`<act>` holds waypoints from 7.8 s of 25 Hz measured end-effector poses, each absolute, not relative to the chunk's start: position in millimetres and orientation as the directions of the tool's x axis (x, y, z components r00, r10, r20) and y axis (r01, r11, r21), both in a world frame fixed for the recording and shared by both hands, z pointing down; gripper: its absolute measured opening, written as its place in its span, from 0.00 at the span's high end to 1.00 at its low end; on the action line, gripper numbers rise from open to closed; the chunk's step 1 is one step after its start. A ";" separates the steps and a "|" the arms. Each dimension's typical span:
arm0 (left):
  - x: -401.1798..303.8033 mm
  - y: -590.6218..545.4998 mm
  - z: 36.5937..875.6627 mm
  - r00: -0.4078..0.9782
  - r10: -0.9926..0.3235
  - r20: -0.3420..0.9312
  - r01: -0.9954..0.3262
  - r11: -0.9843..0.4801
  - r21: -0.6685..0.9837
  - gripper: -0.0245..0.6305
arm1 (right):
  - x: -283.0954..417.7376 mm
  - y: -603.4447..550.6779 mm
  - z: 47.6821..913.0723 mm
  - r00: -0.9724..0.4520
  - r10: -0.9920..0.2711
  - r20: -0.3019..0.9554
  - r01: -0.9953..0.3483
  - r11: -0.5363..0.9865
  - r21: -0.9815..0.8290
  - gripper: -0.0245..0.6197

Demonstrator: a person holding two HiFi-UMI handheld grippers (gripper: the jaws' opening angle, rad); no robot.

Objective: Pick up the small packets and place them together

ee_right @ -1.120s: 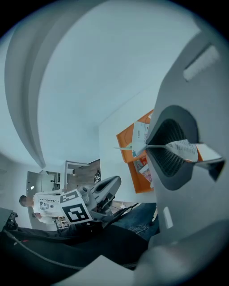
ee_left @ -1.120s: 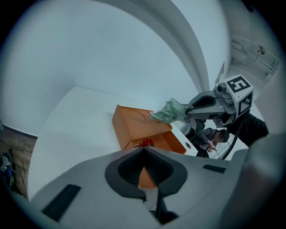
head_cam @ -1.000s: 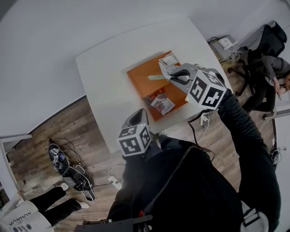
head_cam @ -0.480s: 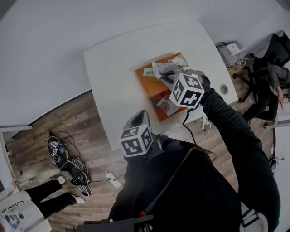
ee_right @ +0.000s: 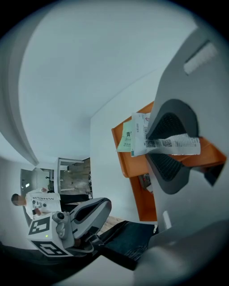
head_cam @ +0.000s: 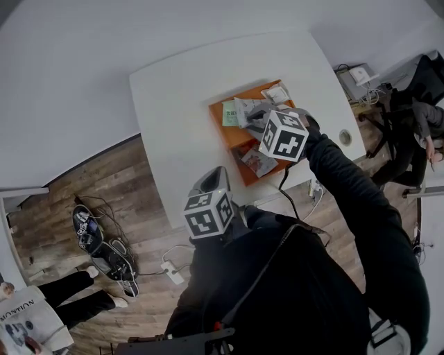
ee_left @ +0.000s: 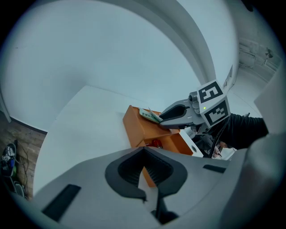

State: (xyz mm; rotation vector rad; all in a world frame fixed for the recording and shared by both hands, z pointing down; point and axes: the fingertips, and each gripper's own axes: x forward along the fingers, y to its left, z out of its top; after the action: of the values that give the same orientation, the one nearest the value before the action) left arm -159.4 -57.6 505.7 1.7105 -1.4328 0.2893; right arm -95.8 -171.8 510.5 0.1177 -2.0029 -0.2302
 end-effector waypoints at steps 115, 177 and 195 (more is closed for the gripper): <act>-140.8 -52.3 506.3 0.348 -0.662 0.663 -0.887 -0.003 0.462 0.96 | -58.7 -77.4 582.4 -0.329 0.018 0.944 0.029 1.000 -0.009 0.69; -155.7 -56.8 505.4 0.324 -0.671 0.667 -0.892 0.018 0.451 0.96 | -89.8 -212.1 503.8 -0.372 -0.191 0.908 -0.128 0.980 0.154 0.81; -136.6 -78.9 506.2 0.374 -0.640 0.672 -0.890 -0.044 0.453 0.96 | -71.8 -211.8 456.8 -0.503 -0.238 0.831 -0.205 0.967 0.153 0.78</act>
State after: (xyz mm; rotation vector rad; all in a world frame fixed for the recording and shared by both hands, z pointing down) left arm -136.6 -78.9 506.2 1.7651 -1.3477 0.3623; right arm -71.8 -211.8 456.8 0.3112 -2.1131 -0.0425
